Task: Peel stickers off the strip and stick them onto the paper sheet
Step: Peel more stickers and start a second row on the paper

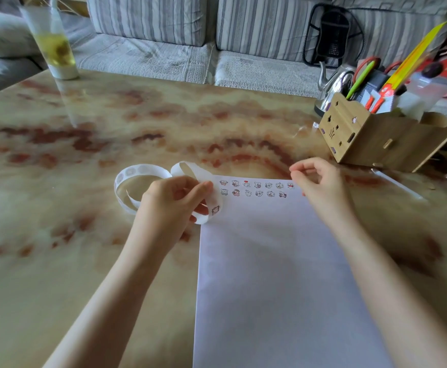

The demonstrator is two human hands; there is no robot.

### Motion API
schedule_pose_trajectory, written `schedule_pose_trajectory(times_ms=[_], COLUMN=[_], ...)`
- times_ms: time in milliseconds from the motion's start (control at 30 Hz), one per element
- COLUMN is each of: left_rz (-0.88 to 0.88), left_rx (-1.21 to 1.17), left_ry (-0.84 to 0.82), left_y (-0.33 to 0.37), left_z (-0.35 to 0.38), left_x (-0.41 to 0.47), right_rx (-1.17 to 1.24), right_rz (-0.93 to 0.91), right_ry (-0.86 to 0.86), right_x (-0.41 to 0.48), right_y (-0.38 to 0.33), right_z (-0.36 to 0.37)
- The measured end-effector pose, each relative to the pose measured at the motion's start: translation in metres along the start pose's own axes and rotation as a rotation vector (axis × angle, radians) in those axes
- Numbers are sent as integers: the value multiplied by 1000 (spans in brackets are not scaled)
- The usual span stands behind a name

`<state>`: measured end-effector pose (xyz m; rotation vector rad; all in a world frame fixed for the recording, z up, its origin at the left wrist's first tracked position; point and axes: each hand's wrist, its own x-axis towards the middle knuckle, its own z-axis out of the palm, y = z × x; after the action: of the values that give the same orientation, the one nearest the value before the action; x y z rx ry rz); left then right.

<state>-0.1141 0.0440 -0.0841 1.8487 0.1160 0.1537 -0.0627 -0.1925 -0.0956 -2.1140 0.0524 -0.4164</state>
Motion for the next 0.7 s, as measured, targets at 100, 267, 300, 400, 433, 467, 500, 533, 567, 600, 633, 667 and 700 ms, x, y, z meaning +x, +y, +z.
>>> schedule_pose_trajectory(times_ms=[100,267,300,400,433,467,500,533,567,600,633,667,700], left_rz=[22,28,25,29,34,34,32,27,22,16,14,13,11], left_rx=[-39,-88,-82,-124,-136,-141,-148,-162,-177,-187,-187,-188,-192], left_ry=[2,25,34,35,31,28,22,13,5,1,3,3,-4], left_y=[1,1,0,1,1,2,3,3,4,4,5,6,7], left_z=[0,-1,-2,-3,-2,-2,-1,-1,-1,-1,-1,-1,-1], left_x=[2,5,6,6,5,4,4,3,3,3,3,2,2], right_rx=[87,172,181,224,229,228,228,233,244,260,275,284,284], right_rz=[-129,-241,-247,-238,-238,-241,-241,-235,-224,-208,-191,-177,-171], right_ry=[-136,-388,-405,-407,-400,-390,-375,-358,-344,-336,-335,-340,-346], right_x=[-20,-50,-51,-53,-55,-56,-57,-58,-58,-58,-57,-57,-56], right_y=[-44,-76,-76,-73,-72,-72,-71,-70,-70,-70,-69,-69,-69], right_z=[5,25,27,30,31,33,34,36,37,38,39,40,40])
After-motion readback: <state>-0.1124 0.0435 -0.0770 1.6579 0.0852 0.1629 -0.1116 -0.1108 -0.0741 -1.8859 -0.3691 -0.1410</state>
